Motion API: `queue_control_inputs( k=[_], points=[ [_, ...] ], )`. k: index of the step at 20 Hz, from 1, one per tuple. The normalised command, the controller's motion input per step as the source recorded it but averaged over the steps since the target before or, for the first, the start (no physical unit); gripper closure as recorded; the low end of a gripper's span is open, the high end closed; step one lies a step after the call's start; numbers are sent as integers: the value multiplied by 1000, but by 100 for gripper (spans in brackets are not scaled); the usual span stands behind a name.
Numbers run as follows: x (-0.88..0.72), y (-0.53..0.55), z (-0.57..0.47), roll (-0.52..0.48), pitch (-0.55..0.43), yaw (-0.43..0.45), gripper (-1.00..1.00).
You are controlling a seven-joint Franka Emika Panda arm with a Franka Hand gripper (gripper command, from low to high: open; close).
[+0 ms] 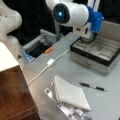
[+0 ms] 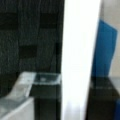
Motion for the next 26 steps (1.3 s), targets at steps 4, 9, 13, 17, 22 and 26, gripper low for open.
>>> queue_control_inputs(
  k=[4,9,13,17,22,26],
  points=[
    [25,240,229,-176,-158,100,100],
    [19,267,234,-105,-122,23,100],
    [23,253,194,-49,-90,-47,100],
    [43,252,154,-4,-62,-107,100],
    [61,240,124,52,-38,-142,100],
    [106,234,75,77,-12,-162,-100]
  ],
)
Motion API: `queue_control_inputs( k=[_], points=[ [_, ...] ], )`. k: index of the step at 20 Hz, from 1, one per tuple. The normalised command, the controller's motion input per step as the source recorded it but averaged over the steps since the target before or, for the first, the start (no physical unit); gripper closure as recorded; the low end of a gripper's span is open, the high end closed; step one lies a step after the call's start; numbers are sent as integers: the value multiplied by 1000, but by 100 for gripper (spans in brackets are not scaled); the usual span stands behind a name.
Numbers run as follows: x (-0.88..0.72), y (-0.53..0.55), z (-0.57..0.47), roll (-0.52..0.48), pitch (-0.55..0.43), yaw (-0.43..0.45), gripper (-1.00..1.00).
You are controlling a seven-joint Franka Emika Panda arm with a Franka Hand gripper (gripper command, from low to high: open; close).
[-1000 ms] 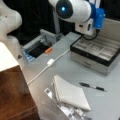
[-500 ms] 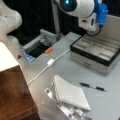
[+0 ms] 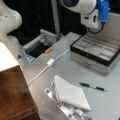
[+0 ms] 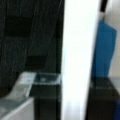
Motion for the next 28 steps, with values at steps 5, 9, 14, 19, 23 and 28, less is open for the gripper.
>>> queue_control_inputs(
  k=[5,9,14,19,23,28],
  points=[
    [143,201,45,106,-9,-190,-100],
    [142,181,21,110,10,-170,-100],
    [111,158,-6,89,20,-126,-100],
    [104,195,10,84,14,-132,-100],
    [101,263,29,78,6,-153,-100],
    [52,292,60,15,51,-151,-100]
  ],
)
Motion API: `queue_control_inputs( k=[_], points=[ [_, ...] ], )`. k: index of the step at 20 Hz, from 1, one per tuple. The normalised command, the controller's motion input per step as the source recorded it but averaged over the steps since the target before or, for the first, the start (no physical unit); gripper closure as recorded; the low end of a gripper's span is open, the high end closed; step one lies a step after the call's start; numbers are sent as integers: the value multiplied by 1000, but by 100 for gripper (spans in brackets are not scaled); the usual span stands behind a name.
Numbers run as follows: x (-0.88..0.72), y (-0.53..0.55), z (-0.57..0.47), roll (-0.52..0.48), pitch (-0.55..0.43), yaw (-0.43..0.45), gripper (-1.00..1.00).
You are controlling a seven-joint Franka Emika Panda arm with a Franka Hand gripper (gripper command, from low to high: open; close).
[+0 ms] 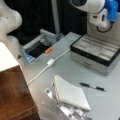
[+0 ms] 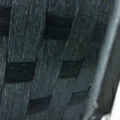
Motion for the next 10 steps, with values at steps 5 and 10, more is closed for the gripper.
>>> queue_control_inputs(
  k=[5,10],
  points=[
    [35,210,65,-35,65,-127,-100],
    [19,46,85,-65,76,-68,-100]
  ],
)
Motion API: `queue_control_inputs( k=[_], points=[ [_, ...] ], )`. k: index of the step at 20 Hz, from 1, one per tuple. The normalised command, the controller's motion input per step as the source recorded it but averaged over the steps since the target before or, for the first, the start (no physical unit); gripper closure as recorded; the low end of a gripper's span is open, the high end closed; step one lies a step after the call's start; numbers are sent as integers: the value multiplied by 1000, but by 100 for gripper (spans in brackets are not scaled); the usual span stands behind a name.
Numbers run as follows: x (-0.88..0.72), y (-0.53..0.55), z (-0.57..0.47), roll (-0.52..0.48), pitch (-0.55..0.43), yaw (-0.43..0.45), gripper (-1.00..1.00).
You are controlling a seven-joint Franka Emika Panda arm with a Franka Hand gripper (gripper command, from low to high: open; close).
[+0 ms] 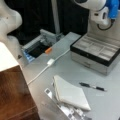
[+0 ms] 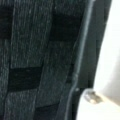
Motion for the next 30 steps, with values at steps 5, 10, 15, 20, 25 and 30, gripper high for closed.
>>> queue_control_inputs(
  k=[5,10,15,20,25,30],
  points=[
    [-26,-84,118,-101,85,-13,-100],
    [-12,-176,113,-121,89,36,-100],
    [-17,-340,149,-194,155,92,-100],
    [-45,-395,148,-240,162,90,-100],
    [-117,-301,7,-334,108,102,-100],
    [-210,-162,-49,-425,63,132,-100]
  ],
)
